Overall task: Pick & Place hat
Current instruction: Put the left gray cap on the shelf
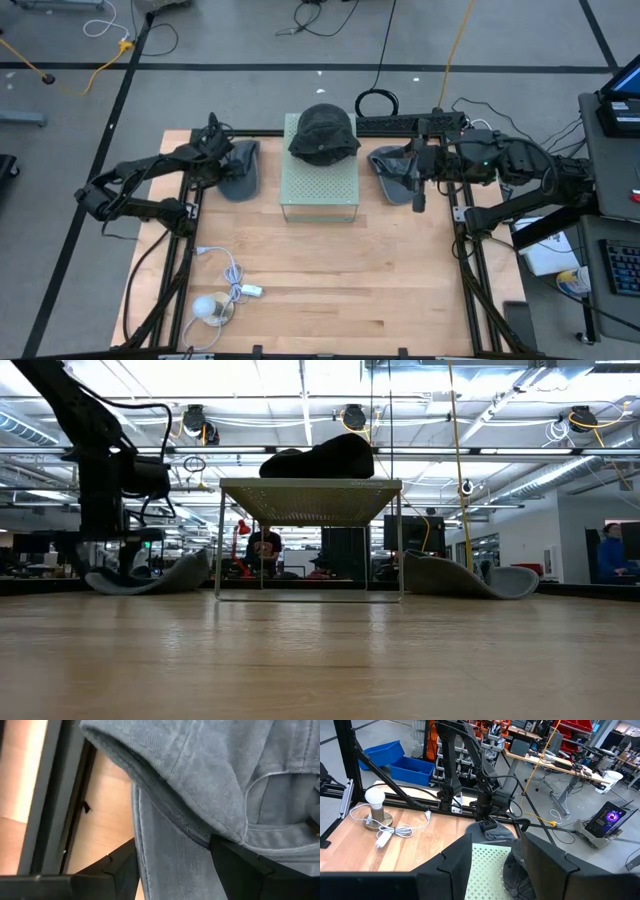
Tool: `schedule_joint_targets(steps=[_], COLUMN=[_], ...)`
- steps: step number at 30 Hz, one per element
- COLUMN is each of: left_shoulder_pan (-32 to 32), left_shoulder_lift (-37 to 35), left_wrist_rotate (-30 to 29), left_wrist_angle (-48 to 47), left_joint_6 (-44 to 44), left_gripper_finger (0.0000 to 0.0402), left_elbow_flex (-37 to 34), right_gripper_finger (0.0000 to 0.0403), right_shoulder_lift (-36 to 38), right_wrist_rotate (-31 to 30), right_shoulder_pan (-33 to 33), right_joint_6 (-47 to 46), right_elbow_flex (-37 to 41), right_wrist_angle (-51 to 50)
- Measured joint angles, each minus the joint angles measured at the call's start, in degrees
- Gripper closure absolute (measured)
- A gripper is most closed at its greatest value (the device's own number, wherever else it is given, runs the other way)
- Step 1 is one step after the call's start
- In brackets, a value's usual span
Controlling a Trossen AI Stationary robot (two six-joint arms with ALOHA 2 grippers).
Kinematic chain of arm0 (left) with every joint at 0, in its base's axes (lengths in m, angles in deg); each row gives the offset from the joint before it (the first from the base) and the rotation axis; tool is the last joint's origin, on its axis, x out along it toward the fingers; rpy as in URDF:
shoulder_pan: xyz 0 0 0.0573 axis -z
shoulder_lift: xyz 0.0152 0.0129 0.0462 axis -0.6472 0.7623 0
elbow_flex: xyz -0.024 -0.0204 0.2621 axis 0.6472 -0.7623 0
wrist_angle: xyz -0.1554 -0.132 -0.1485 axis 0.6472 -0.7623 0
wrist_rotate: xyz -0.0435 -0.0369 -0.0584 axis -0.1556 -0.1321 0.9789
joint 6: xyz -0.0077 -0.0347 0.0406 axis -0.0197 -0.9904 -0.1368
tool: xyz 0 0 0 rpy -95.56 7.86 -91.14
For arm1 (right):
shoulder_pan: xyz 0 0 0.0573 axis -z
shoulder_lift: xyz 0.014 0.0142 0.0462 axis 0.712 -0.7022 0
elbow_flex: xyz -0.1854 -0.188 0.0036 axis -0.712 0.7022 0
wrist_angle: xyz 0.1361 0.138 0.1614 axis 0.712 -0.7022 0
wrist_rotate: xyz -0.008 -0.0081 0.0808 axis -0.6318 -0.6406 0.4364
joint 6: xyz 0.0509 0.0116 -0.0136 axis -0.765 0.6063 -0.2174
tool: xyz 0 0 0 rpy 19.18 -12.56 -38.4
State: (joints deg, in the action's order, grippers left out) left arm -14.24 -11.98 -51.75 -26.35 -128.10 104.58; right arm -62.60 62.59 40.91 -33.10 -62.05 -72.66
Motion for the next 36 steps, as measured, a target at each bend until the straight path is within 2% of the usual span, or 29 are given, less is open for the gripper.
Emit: schedule_joint_targets(steps=[3,6,16,22,28,36], left_shoulder_pan=[0.0,0.0,0.0,-0.5,-0.3,1.1], left_shoulder_lift=[0.0,0.0,-1.7,-10.0,-21.8,-37.5], left_wrist_rotate=[1.4,3.4,13.1,14.3,10.1,6.5], left_wrist_angle=[0.1,-0.2,0.2,-2.8,-9.0,-8.9], left_joint_6=[1.1,1.1,2.9,-0.6,-4.3,-8.2], left_gripper_finger=[0.0172,0.0199,0.0383,0.0392,0.0392,0.0393], left_elbow_flex=[0.0,0.1,0.3,0.2,1.8,4.6], right_gripper_finger=[0.0236,0.0236,0.0236,0.0236,0.0236,0.0236], right_shoulder_lift=[-0.1,-0.4,-1.0,-1.4,-1.3,-1.3], right_wrist_rotate=[0.0,0.0,0.0,0.0,0.0,-0.2], right_shoulder_pan=[0.0,0.0,0.0,0.0,0.0,0.0], right_joint_6=[0.0,0.5,0.6,0.1,0.2,4.9], right_elbow_flex=[0.0,0.0,0.0,0.0,0.0,0.0], right_wrist_angle=[0.0,0.9,3.7,3.4,3.5,4.9])
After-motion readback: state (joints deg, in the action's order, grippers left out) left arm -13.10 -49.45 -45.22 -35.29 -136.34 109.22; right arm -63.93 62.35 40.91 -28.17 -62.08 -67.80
